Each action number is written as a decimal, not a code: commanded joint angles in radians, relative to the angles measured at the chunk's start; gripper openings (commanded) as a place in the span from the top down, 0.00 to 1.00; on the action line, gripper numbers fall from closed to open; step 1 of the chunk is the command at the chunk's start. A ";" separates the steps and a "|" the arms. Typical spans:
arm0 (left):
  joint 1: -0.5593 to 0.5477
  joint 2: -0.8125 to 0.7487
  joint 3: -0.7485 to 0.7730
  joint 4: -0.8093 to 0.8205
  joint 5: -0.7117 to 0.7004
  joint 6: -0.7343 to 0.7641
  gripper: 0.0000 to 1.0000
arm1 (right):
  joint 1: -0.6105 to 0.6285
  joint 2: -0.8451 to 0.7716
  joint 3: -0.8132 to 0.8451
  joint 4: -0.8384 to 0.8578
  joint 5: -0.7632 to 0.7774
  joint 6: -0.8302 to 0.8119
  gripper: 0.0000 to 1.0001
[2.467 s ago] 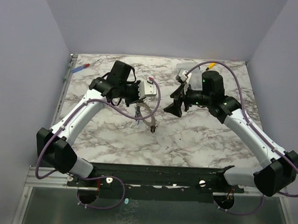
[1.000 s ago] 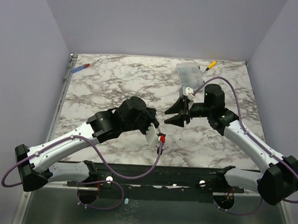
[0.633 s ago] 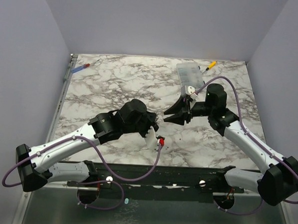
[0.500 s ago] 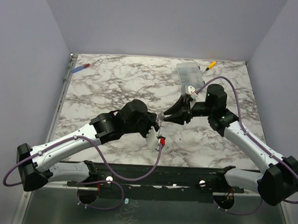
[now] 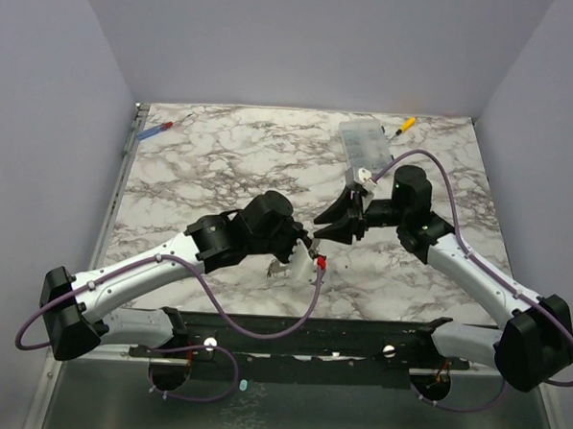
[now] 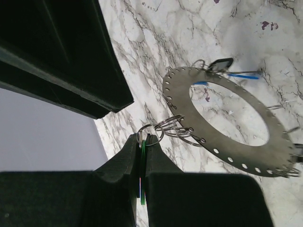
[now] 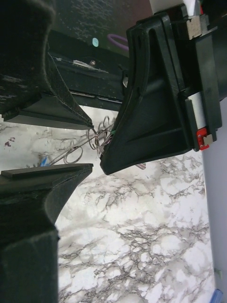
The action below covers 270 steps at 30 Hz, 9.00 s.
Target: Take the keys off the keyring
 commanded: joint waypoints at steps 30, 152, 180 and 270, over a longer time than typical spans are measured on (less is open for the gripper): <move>0.016 0.074 0.093 -0.013 -0.080 -0.225 1.00 | 0.010 0.065 -0.065 0.134 0.046 0.140 0.58; 0.171 0.116 0.233 -0.065 0.147 -0.385 1.00 | 0.015 0.052 0.028 0.019 0.111 0.233 0.57; 0.163 0.162 0.249 -0.055 0.147 -0.424 1.00 | 0.048 0.104 0.065 0.060 0.223 0.315 0.65; 0.193 0.134 0.214 -0.104 0.249 -0.436 1.00 | 0.067 0.091 0.080 -0.152 0.134 -0.185 0.99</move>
